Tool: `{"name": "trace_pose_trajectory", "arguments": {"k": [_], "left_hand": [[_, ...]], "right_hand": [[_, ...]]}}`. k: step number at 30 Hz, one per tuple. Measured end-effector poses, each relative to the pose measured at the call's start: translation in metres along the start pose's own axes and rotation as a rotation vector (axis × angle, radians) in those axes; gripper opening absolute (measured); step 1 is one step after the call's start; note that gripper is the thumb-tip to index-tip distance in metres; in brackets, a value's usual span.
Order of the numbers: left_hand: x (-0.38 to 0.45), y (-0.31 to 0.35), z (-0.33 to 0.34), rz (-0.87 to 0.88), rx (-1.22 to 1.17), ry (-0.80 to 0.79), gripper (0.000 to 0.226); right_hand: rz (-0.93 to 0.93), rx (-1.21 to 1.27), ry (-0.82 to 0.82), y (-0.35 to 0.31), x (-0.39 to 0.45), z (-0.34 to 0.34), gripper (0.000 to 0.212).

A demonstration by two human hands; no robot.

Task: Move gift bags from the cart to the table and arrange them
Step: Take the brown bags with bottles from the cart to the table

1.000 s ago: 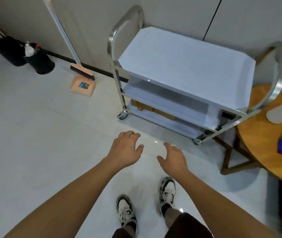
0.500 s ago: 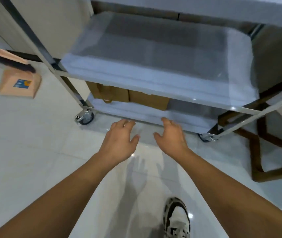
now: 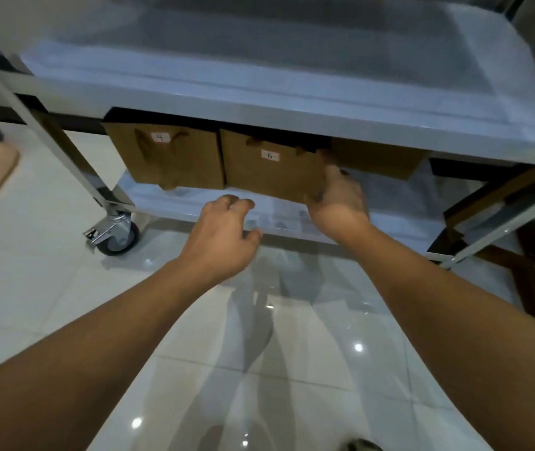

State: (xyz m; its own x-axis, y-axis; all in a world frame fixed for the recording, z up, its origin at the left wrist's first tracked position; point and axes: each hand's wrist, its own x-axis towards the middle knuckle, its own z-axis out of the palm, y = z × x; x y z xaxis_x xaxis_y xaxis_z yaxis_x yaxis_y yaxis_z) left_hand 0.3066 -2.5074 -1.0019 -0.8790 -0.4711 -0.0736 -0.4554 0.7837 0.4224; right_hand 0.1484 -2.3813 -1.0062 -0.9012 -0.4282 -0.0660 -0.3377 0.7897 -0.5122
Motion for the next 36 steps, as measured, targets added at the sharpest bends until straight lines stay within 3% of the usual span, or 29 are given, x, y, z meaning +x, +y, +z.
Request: {"name": "trace_pose_trajectory", "arguments": {"k": [5,11,17,23,28,30,34,36], "left_hand": [[0.005,0.007,0.008,0.052,-0.054,0.005,0.051],[0.014,0.015,-0.001,0.116,0.021,0.15,0.041],[0.033,0.028,0.004,0.286,0.141,0.275,0.066],[0.054,0.04,0.013,0.335,0.443,-0.002,0.074],[0.068,0.05,0.002,0.241,0.294,-0.239,0.087],[0.07,0.055,0.0,0.236,0.24,-0.258,0.075],[0.061,0.051,0.004,0.336,0.163,-0.19,0.026],[0.056,0.041,0.004,0.357,0.158,-0.123,0.029]], "right_hand": [[-0.001,0.027,0.088,0.007,-0.005,0.011,0.072],[-0.177,0.132,0.29,0.007,-0.017,0.02,0.02],[-0.28,0.11,0.443,0.022,-0.047,0.025,0.012],[-0.428,0.054,0.456,0.053,-0.068,0.025,0.008],[-0.436,0.032,0.433,0.058,-0.07,0.025,0.012],[-0.418,0.031,0.429,0.056,-0.069,0.024,0.012],[-0.387,0.034,0.443,0.054,-0.069,0.023,0.011],[-0.386,0.025,0.442,0.055,-0.071,0.025,0.01]]}}
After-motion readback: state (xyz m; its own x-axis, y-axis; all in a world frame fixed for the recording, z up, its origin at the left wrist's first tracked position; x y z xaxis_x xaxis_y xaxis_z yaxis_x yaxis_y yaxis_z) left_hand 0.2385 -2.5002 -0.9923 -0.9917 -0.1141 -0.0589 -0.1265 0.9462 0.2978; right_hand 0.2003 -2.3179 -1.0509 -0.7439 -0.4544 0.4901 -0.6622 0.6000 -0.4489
